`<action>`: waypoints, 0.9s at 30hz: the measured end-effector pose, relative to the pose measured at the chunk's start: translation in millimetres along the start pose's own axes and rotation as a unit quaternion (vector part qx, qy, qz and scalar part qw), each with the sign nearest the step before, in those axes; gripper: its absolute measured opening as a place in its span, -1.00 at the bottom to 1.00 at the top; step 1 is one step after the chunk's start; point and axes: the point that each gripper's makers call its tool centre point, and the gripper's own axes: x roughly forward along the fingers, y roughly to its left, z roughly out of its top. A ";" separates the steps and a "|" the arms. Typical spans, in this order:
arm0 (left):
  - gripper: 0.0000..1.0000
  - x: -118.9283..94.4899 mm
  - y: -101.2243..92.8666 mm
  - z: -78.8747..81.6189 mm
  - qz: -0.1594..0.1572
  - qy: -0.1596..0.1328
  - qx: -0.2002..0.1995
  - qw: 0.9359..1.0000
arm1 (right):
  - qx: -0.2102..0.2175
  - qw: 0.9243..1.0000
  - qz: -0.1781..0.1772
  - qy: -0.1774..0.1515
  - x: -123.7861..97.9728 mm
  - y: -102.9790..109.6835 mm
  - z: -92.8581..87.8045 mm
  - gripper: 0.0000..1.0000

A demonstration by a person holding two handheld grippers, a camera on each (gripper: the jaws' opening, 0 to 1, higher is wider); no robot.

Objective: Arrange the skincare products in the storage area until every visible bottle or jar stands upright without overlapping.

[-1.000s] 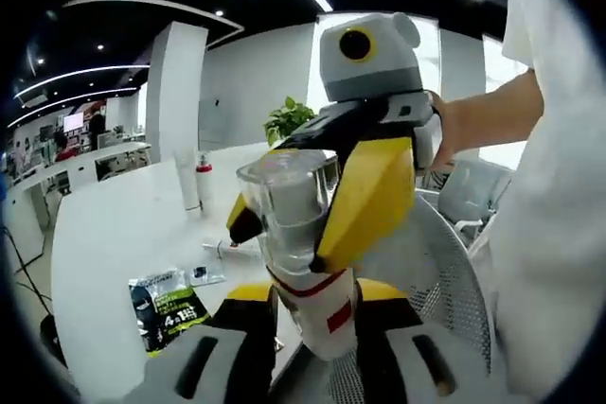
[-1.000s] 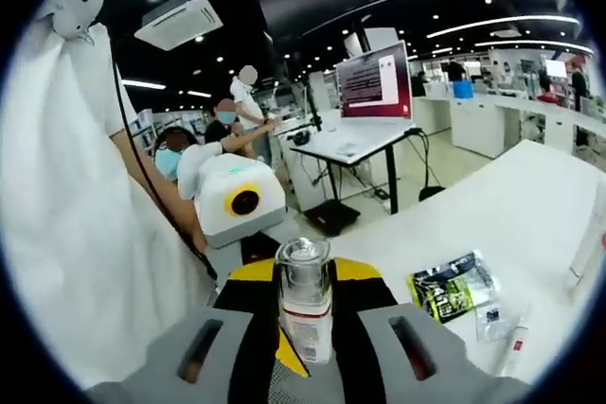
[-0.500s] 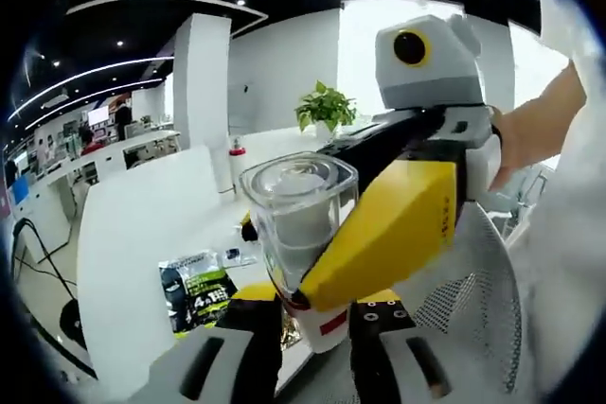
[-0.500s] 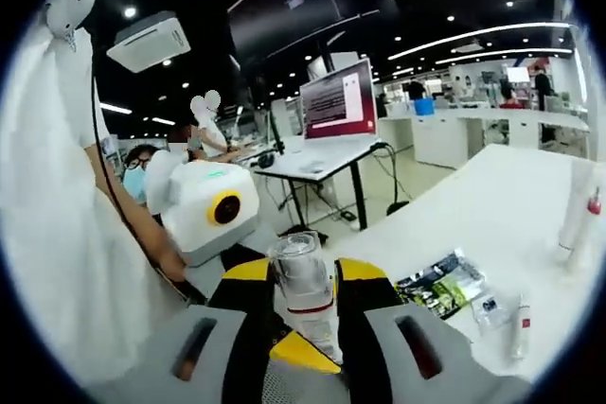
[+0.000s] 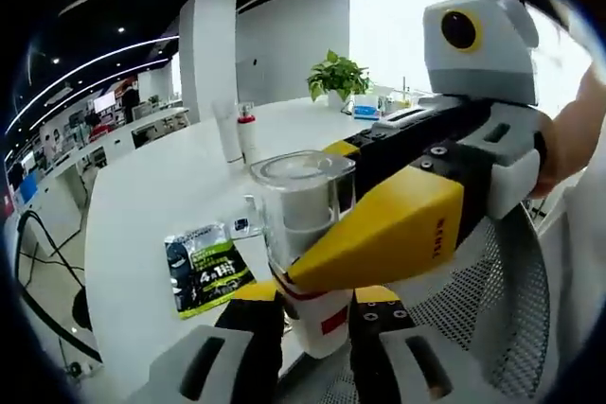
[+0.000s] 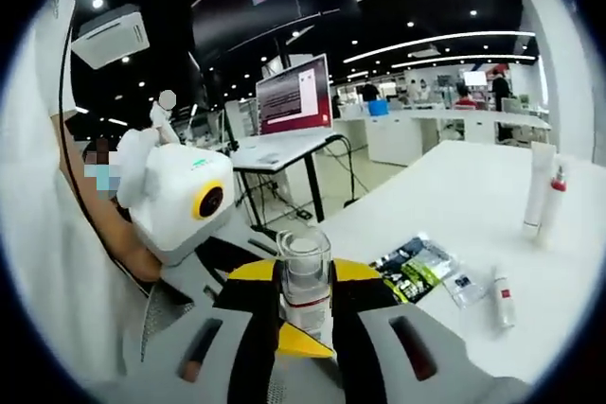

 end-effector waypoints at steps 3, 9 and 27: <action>-0.49 0.8 -0.6 1.0 0.000 -0.003 0.004 1.000 | 0.018 1.000 0.003 0.000 -2.2 -3.1 -1.1 -0.66; -0.49 -0.7 0.6 3.2 0.002 -0.009 0.008 1.000 | 0.034 0.999 0.007 -0.006 -3.3 -3.5 1.6 -0.66; -0.50 -1.9 -3.3 11.6 -0.016 -0.024 -0.034 0.999 | 0.125 0.992 0.007 -0.026 -10.1 -14.9 6.3 -0.63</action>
